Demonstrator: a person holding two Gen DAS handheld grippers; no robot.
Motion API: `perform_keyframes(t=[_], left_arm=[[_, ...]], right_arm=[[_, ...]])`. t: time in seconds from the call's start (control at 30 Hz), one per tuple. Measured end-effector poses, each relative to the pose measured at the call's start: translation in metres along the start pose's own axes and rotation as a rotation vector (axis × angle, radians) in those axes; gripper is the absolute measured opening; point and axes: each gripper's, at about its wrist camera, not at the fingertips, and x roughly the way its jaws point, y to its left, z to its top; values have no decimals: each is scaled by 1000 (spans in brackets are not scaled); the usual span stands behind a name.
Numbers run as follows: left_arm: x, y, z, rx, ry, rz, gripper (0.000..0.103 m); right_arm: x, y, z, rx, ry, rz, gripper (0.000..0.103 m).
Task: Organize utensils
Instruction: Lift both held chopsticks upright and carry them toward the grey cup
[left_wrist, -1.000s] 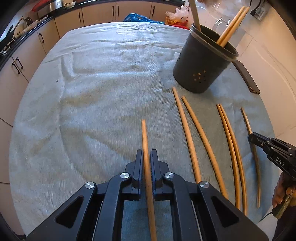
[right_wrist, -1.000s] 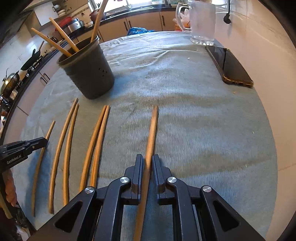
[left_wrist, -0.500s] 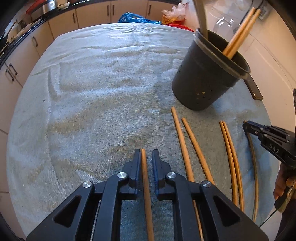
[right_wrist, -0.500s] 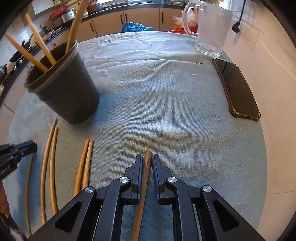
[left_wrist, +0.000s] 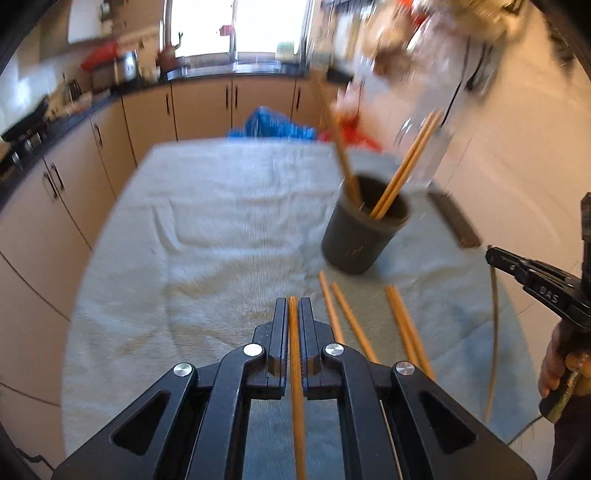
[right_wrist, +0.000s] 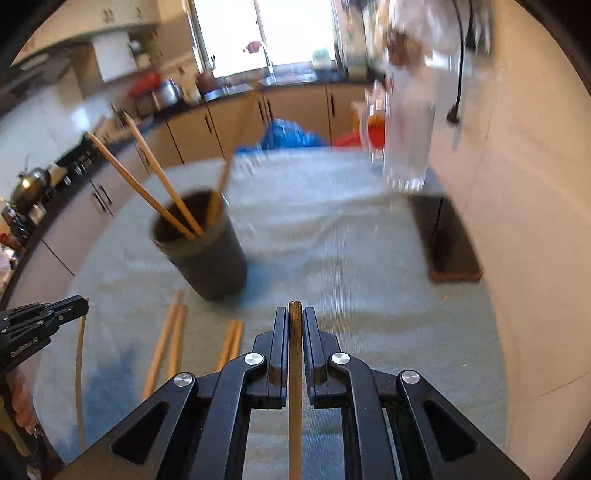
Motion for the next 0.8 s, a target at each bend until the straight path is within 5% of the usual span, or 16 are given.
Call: perform_keyframes(t=[0.37, 0.67, 0.8], left_arm=[[-115, -16, -36, 86, -243, 57, 5], [-150, -11, -73, 80, -267, 53, 5], [-125, -1, -69, 44, -194, 50, 10]], right_arm=[[-92, 15, -25, -15, -178, 21, 8], [-142, 24, -49, -49, -255, 31, 8], [-148, 28, -53, -72, -256, 28, 8]])
